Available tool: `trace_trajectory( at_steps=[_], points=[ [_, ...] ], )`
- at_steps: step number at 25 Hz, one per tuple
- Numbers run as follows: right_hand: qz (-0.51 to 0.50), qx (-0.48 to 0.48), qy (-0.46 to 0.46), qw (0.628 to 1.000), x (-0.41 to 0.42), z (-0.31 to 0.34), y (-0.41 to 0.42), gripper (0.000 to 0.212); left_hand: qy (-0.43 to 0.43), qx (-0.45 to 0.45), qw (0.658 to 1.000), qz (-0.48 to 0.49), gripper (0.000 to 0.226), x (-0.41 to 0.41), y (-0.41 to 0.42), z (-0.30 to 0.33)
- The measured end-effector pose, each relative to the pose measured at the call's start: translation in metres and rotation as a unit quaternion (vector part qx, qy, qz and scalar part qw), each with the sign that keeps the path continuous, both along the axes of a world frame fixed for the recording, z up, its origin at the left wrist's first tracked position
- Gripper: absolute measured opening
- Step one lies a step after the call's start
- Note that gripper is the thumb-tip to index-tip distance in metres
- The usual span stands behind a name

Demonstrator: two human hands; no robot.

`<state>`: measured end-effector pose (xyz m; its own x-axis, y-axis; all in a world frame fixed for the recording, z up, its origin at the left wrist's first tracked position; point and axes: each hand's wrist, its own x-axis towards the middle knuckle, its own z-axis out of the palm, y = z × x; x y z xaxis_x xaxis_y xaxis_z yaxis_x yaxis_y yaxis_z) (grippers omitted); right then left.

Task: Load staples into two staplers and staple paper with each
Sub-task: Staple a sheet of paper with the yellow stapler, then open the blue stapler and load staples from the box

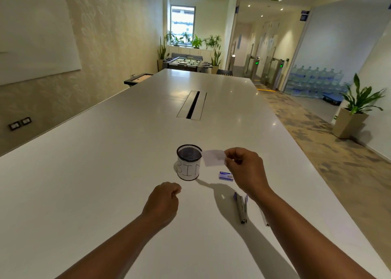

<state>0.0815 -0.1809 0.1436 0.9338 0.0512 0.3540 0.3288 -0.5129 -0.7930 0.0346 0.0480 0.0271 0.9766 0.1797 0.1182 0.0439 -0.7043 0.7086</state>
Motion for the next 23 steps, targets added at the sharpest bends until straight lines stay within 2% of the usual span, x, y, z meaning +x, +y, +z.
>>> trace_trajectory(
  at_steps=[2,6,12,18,23],
  points=[
    [0.008,-0.038,-0.043,0.998,0.019,0.003,0.017,0.022,-0.012,0.036,0.999,-0.019,0.031,0.006,0.009,-0.008],
    [0.018,-0.130,-0.105,0.986,0.054,-0.002,0.043,0.023,-0.031,0.047,0.998,-0.042,0.036,0.012,0.013,-0.017],
    [0.100,-0.269,-0.106,0.952,0.080,-0.024,0.078,0.024,-0.039,0.067,0.996,-0.051,0.043,0.013,0.011,-0.020],
    [0.074,-0.201,-0.103,0.971,0.069,-0.042,0.059,0.025,-0.048,0.074,0.995,-0.051,0.041,0.015,0.011,-0.022],
    [0.038,-0.182,-0.056,0.981,0.045,-0.049,0.012,0.028,-0.032,0.068,0.997,-0.034,0.043,0.017,0.007,-0.021]
  ],
)
